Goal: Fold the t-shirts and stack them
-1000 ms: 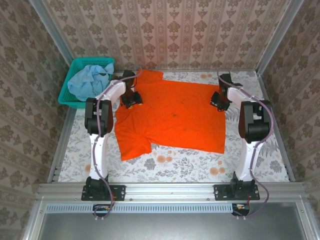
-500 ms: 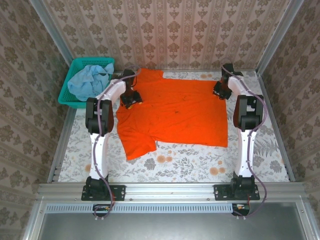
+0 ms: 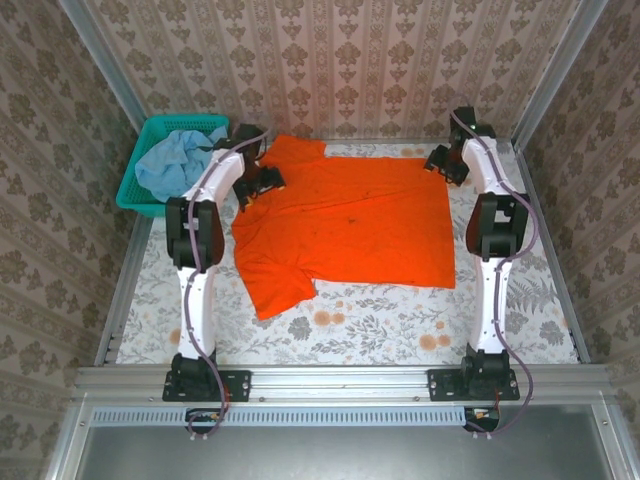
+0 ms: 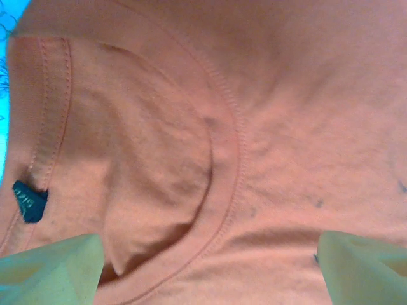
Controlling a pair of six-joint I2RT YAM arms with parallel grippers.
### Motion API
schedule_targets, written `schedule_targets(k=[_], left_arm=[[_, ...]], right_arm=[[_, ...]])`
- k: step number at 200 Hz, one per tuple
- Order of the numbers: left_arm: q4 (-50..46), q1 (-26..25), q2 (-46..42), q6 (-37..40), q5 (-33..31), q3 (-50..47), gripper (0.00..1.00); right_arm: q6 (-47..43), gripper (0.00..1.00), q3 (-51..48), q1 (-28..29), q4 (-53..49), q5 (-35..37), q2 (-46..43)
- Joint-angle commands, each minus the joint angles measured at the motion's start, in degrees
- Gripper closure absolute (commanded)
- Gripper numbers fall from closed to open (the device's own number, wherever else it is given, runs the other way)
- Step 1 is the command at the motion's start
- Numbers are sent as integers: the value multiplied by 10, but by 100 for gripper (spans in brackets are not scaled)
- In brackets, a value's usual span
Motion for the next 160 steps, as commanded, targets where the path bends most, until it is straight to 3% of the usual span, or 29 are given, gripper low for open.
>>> schedule_targets(k=[1,50,85,119,160], left_arm=[[-19,-8,-95,23,0,-28,11],[11,-18,-301,26,6,-293,23],[-2,-32,-429,28,46,-491,36],[-37,-71,-505,23,72,-614,43],[-32,-135,-543,-12,102,-709,47]], right_arm=[[-34,33,-84,-4,-38,-5,-133],[25,34,-475,-32,56,-39,-426],[61,43,-717,-40,71,-58,-598],[71,47,-846,-42,82,-65,-675],[65,49,-894,-43,153,-90,-658]])
